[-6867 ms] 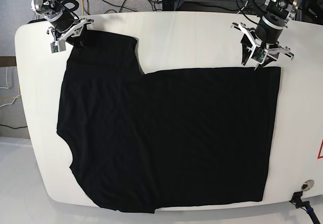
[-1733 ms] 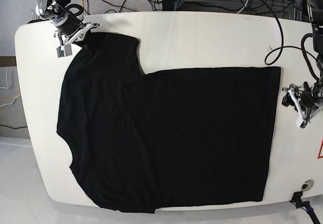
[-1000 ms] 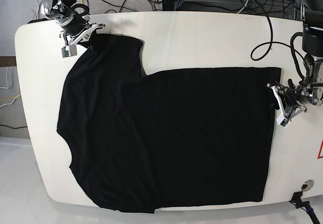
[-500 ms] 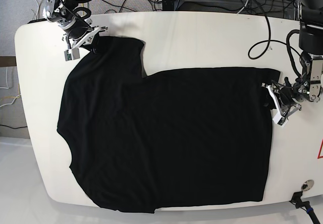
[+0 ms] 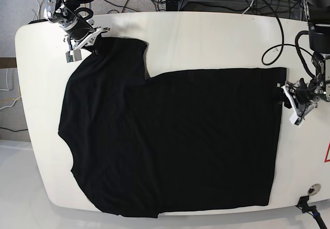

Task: Fold the T-shirt properly
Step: 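Pull the shirt edges with both grippers, straightening the shirt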

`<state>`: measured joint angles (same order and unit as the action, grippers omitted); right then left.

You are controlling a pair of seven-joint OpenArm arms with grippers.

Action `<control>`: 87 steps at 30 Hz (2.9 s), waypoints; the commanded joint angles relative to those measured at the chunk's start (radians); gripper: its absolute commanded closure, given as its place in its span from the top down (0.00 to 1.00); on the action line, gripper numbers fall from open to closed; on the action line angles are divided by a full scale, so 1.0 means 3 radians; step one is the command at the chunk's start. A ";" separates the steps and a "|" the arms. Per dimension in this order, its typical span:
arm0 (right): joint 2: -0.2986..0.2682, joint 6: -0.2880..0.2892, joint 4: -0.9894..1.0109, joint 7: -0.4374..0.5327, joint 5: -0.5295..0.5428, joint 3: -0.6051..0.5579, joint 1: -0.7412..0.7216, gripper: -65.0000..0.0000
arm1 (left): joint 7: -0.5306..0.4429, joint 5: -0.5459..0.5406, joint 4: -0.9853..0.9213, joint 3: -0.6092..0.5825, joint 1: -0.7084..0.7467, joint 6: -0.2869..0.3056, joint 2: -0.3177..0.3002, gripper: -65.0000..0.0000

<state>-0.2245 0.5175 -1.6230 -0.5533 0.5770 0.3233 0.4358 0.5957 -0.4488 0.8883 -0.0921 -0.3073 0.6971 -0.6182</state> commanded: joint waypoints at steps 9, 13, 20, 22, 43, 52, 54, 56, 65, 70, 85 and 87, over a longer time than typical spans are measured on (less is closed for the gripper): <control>-0.0037 0.0001 -0.0040 -0.0015 -0.0013 0.0004 -0.0054 0.03 | 0.0395 -0.0041 0.0520 0.0637 0.0193 0.0003 -0.0090 0.50; -0.0037 0.0001 -0.0040 -0.0015 -0.0013 -0.0001 -0.0059 0.03 | 0.0799 -0.0041 0.1103 0.1123 0.0551 0.0003 -0.0044 0.50; -0.0037 0.0001 -0.0040 -0.0015 -0.0018 -0.0001 -0.0064 0.03 | 0.1234 -0.0041 0.1773 0.1839 0.1190 0.0003 0.0294 0.50; -0.0037 0.0001 -0.0040 -0.0020 -0.0013 -0.0001 -0.0085 0.03 | 0.1234 -0.0041 0.1870 0.1997 0.1339 0.0003 0.0421 0.50; -0.0057 0.0001 -0.0040 -0.0020 -0.0028 -0.0001 -0.0100 0.03 | 0.1065 -0.0020 0.1987 0.2391 0.1564 0.0003 0.0948 0.50; -0.0057 0.0006 -0.0034 -0.0020 -0.0028 -0.0001 -0.0100 0.03 | 0.1045 -0.0020 0.1655 0.2396 0.1451 0.0003 0.0948 0.50; -0.0057 0.0006 -0.0034 -0.0020 -0.0028 -0.0001 -0.0100 0.03 | 0.0968 -0.0020 0.1629 0.2386 0.1446 0.0003 0.0948 0.50; -0.0057 0.0006 -0.0034 -0.0020 -0.0028 -0.0001 -0.0100 0.03 | 0.0937 -0.0020 0.1583 0.2315 0.1446 0.0003 0.0948 0.50; -0.0057 0.0006 -0.0034 -0.0020 -0.0028 -0.0001 -0.0100 0.03 | 0.0937 -0.0026 0.1568 0.2089 0.1359 0.0003 0.1015 0.50; -0.0052 0.0006 -0.0034 -0.0020 -0.0028 -0.0001 -0.0100 0.03 | 0.0937 -0.0026 0.1568 0.2084 0.1359 0.0003 0.1020 0.50; -0.0037 0.0006 -0.0034 -0.0020 -0.0018 -0.0001 -0.0141 0.00 | 0.0942 -0.0026 0.1583 0.2084 0.1359 0.0003 0.1015 0.00; -0.0037 0.0006 -0.0040 -0.0020 -0.0013 -0.0001 -0.0136 0.00 | 0.0948 -0.0026 0.1594 0.2084 0.1369 0.0003 0.1004 0.00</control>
<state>-0.2268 0.5171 -1.6218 -0.5709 0.5617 0.3191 0.3965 0.8669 -0.4652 1.3518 0.5308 0.1024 0.6971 -0.2981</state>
